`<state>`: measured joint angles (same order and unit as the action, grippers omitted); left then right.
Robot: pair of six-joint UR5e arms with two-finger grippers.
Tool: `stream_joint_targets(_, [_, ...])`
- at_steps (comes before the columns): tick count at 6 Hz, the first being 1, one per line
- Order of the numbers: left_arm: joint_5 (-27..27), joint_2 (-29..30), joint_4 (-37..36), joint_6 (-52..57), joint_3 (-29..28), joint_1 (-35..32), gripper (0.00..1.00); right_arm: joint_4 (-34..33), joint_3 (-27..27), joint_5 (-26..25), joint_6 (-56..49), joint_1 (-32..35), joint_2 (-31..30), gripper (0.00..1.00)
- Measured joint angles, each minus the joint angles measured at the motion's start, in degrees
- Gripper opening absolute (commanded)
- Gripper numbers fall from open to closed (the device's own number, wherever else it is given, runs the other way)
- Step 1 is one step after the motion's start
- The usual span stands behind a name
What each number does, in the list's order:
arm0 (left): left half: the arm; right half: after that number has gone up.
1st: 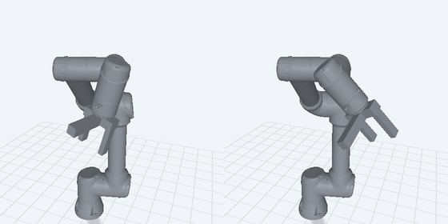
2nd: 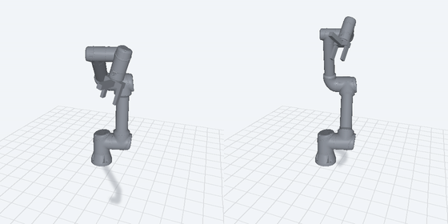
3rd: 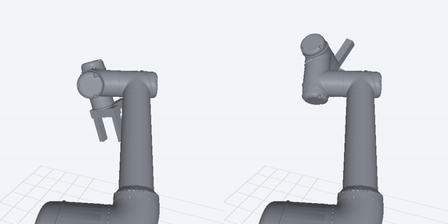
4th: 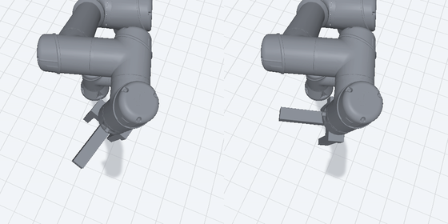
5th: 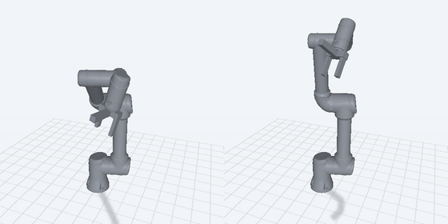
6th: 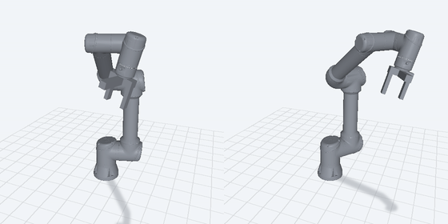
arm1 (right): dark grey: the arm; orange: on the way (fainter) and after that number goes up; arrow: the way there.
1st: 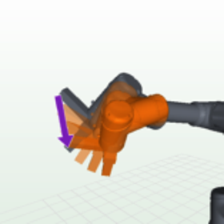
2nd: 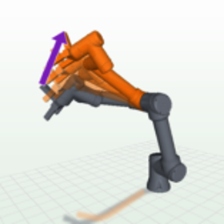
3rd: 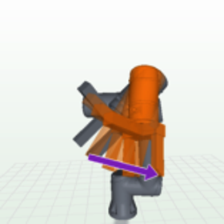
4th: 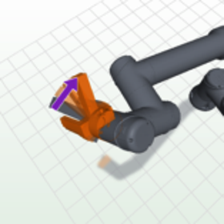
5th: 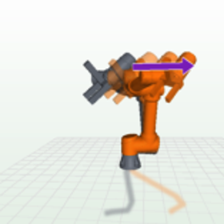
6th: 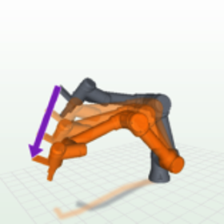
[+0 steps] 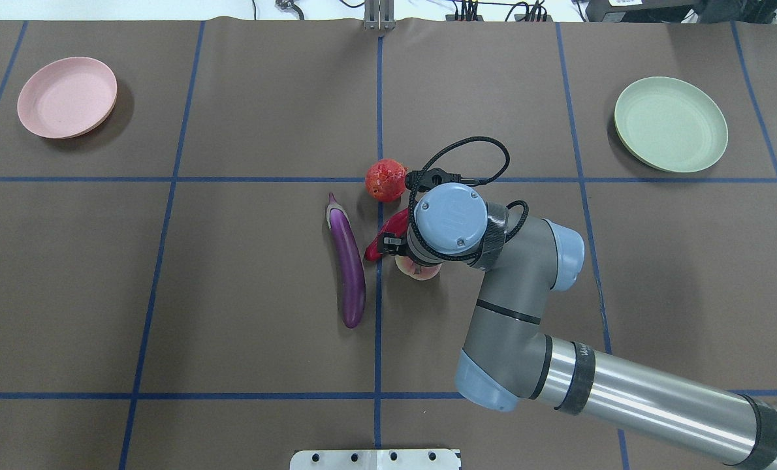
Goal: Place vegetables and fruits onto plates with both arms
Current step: 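Move the right gripper to the peach and grasp it, then carry the peach with the right gripper onto the pale green plate and release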
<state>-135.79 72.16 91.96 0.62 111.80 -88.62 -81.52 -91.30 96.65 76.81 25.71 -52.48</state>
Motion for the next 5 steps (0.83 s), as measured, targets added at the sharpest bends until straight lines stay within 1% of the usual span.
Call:
stream_joint_targets(1, [0.0, 0.0, 0.04, 0.0, -0.04, 0.02, 1.0, -0.06, -0.53, -0.82, -0.14, 0.11, 0.03, 0.0])
stream_joint_targets(2, [0.0, 0.0, 0.05, 0.0, -0.07, 0.02, 1.0, -0.14, -1.5, -0.48, -0.56, 1.27, -0.23, 0.0])
stream_joint_targets(3, [0.0, 0.0, 0.06, 0.0, -0.08, 0.03, 1.0, -0.17, -2.26, 2.15, -2.94, 4.43, -1.0, 0.0])
stream_joint_targets(4, [0.0, 0.0, 0.06, 0.0, -0.09, 0.03, 1.0, -0.13, -2.43, 6.68, -9.18, 9.73, -2.48, 0.0])
stream_joint_targets(5, [0.0, 0.0, 0.06, 0.0, -0.09, 0.06, 1.0, 0.07, -1.46, 12.33, -18.8, 16.73, -4.41, 0.0])
